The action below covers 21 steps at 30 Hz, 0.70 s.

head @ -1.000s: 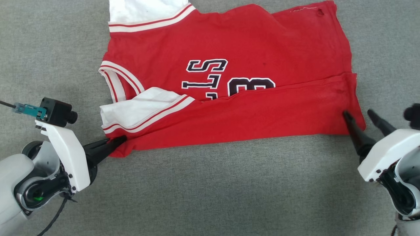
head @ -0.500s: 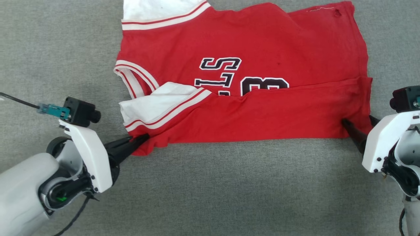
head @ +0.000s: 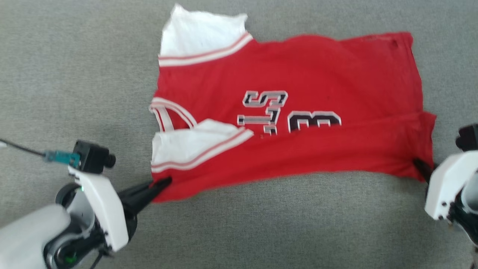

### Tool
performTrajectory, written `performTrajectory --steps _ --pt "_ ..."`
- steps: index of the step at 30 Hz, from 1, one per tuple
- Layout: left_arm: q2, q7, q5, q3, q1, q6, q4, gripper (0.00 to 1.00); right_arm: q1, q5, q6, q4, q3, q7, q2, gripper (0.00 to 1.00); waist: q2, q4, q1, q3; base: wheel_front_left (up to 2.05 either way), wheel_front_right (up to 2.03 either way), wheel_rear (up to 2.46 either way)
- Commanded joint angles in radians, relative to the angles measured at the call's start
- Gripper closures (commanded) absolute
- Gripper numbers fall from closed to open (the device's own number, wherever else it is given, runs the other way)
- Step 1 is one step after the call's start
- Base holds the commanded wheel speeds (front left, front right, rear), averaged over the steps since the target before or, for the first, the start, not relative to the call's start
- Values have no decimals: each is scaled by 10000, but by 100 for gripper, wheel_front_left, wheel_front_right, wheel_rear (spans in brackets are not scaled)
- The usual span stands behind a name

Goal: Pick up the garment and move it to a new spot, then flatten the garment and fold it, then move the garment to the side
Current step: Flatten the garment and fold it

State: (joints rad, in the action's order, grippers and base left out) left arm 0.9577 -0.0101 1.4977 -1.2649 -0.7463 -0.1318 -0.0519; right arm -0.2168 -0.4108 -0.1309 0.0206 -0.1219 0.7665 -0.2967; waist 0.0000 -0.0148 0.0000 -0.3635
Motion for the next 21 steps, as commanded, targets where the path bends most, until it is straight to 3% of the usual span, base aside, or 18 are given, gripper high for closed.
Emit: performTrajectory --steps 1,7,13,14,15,16,17,21 --pt "97 -111 -62 -40 216 26 106 100 238 -43 3 -98 -64 102 -80 100 0 59 0 99 0 0 0" --pt "403 -571 -347 -102 1032 26 783 100 1359 -250 3 -972 -384 477 -206 100 0 192 0 301 0 0 0" --pt "262 -985 -469 -129 1518 24 779 100 2133 -367 3 -1640 -709 564 -5 100 0 265 0 387 0 0 0" --pt "233 -1032 -504 -133 1546 26 736 87 2185 -341 3 -1726 -752 474 12 75 0 268 0 396 0 0 0" --pt "214 -1126 -557 -135 1541 26 688 55 2203 -295 3 -1792 -818 378 57 26 0 267 0 403 0 0 0" --pt "182 -1247 -519 -137 1541 26 646 16 2206 -262 3 -1869 -876 269 125 0 0 263 0 408 0 0 0" --pt "161 -1387 -478 -136 1549 26 612 0 2206 -208 3 -1949 -940 174 199 0 0 254 0 415 0 0 0" --pt "249 -2015 -333 2 1582 24 491 0 2034 -10 3 -2443 -1026 -593 536 0 0 147 0 427 0 0 0"
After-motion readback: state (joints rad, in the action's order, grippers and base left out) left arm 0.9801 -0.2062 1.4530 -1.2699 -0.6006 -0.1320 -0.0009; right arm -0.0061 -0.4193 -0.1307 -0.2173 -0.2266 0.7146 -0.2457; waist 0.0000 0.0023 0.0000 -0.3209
